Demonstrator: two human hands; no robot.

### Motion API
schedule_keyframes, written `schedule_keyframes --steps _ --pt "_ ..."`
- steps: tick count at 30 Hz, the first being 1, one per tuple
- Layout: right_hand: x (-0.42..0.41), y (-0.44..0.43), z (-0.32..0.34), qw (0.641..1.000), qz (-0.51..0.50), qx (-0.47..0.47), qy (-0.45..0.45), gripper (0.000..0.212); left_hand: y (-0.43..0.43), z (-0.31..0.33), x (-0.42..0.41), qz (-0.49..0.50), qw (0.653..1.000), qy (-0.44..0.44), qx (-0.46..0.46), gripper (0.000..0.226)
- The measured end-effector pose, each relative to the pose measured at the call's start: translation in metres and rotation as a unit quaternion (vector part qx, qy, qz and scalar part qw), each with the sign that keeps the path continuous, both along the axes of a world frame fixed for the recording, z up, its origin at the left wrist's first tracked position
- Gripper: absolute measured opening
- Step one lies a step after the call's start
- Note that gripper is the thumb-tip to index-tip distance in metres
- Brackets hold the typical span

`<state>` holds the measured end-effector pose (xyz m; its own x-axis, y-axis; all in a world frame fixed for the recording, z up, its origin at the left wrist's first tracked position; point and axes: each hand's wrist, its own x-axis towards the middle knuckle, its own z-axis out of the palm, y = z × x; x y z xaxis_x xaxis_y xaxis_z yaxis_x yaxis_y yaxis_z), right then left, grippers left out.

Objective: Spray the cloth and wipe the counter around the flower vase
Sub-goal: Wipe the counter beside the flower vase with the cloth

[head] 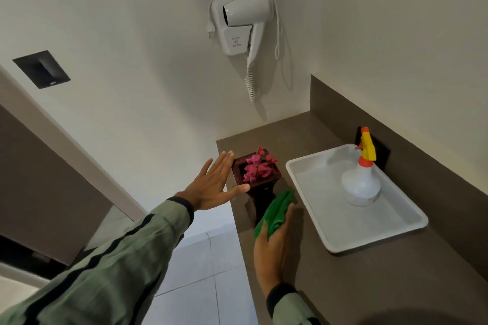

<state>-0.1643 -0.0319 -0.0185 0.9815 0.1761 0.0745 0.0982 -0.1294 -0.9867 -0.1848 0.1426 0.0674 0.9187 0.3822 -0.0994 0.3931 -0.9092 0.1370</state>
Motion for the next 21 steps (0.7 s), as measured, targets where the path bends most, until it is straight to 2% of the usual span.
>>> schedule_keyframes --steps 3,7,15,21 --pt "0.013 0.016 0.016 0.998 -0.026 0.026 -0.059 0.084 0.001 -0.001 0.001 -0.012 1.000 0.003 0.006 0.100" --pt "-0.002 0.037 0.015 0.997 0.064 0.035 0.002 0.085 0.002 -0.001 0.000 -0.021 1.000 0.009 0.013 0.103" --pt "-0.022 0.028 -0.029 0.981 0.163 -0.107 -0.020 0.081 0.000 0.001 0.000 -0.019 1.000 0.005 0.025 0.106" --pt "0.007 0.014 -0.013 0.997 0.000 -0.081 -0.009 0.079 0.001 0.001 -0.001 -0.021 0.999 0.002 0.029 0.107"
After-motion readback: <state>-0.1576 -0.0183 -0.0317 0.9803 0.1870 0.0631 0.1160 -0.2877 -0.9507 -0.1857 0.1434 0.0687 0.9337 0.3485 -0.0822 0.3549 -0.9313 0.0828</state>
